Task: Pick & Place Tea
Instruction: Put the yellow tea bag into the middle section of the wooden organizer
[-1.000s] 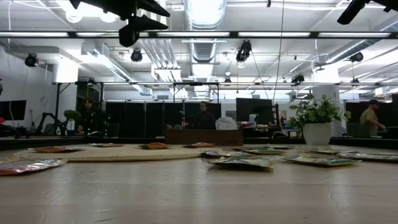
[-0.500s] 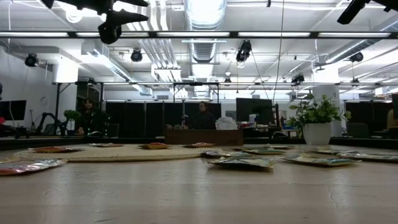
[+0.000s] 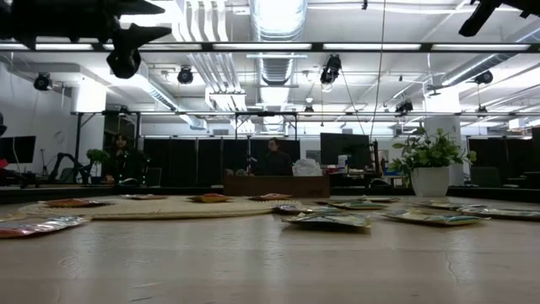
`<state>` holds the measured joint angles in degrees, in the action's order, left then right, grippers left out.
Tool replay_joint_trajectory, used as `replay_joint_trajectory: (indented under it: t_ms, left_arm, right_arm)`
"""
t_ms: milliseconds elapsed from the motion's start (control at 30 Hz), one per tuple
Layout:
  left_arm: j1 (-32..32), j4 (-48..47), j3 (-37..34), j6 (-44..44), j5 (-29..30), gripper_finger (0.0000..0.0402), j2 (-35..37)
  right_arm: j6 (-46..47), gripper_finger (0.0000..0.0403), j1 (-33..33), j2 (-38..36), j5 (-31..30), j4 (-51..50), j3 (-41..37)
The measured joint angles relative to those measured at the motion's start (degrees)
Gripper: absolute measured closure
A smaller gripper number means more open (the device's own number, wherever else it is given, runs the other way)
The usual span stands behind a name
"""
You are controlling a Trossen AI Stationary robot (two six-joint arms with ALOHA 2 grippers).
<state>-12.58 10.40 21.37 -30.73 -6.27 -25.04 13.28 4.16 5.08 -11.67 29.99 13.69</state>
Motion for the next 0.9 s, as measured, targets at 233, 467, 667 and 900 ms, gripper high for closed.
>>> replay_joint_trajectory:
  t_ms: [233,467,667,900]
  left_arm:
    - [2.08,8.40,-5.23,-0.40,2.76,0.0264,4.22]
    - [10.10,0.52,-4.36,4.05,20.78,0.0264,4.90]
    - [14.19,6.41,-10.84,3.57,20.60,0.0264,7.47]
    - [14.40,26.07,-20.13,3.45,8.67,0.0264,12.95]
  right_arm:
    - [-0.15,0.0394,0.00,0.00,-3.33,-0.21,0.00]
    - [0.95,0.0394,0.00,0.00,-3.55,-0.78,0.00]
    - [1.81,0.0394,0.00,0.00,-3.55,-2.11,0.00]
    - [1.81,0.0394,-0.02,0.00,-3.53,-2.70,0.00]
